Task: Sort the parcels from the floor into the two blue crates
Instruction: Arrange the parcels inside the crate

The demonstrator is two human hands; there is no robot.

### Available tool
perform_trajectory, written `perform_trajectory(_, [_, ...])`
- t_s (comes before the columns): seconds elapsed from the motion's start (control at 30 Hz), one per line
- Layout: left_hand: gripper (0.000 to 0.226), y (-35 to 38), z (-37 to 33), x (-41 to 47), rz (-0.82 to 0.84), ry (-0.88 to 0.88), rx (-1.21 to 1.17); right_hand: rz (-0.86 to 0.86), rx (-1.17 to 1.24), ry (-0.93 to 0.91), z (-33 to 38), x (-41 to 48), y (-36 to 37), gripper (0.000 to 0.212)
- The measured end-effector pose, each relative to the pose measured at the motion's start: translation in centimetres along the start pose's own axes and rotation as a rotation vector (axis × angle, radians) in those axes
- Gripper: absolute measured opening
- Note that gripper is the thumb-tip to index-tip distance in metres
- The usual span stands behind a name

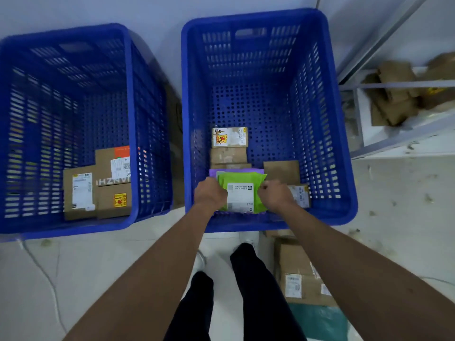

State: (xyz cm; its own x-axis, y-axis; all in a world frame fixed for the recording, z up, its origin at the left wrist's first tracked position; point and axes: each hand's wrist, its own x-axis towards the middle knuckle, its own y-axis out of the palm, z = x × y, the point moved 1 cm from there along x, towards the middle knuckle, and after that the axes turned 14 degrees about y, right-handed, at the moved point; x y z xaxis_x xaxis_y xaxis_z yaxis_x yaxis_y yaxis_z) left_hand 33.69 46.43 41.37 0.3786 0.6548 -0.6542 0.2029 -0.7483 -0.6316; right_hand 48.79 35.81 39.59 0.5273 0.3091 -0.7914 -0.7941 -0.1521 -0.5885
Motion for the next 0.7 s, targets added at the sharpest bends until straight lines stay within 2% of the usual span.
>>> perform_trajectory(0.13, [0.018,1.5,1.0,1.2,0.089,-0.024,-0.084,0.071,-0.031,-0.022,0.4,1.7,1.9,0.026])
perform_trajectory(0.17, [0.017,1.7,1.0,1.4,0.091,-0.011,-0.089,0.072,-0.027,-0.023,0.6,2.0,2.3,0.026])
perform_trajectory(0.27, [0.032,2.0,1.1,1.7,0.093,0.025,-0.084,0.068,-0.039,0.015,1.3,2.3,2.9,0.023])
perform_trajectory(0.4, [0.029,1.6,2.0,1.4,0.100,0.029,-0.107,0.112,-0.125,0.092,1.3,2.1,2.6,0.027])
perform_trajectory(0.5, [0.012,0.6,2.3,0.6,0.093,0.056,-0.125,0.069,-0.134,0.114,0.9,1.2,2.0,0.032])
perform_trajectory(0.6, [0.026,-0.8,2.3,-0.2,0.073,0.080,-0.150,0.026,-0.087,0.126,0.8,-0.2,1.0,0.039])
perform_trajectory(0.7, [0.027,-2.2,2.0,-1.9,0.056,0.081,-0.187,0.020,-0.053,0.125,0.7,-2.4,-0.1,0.041])
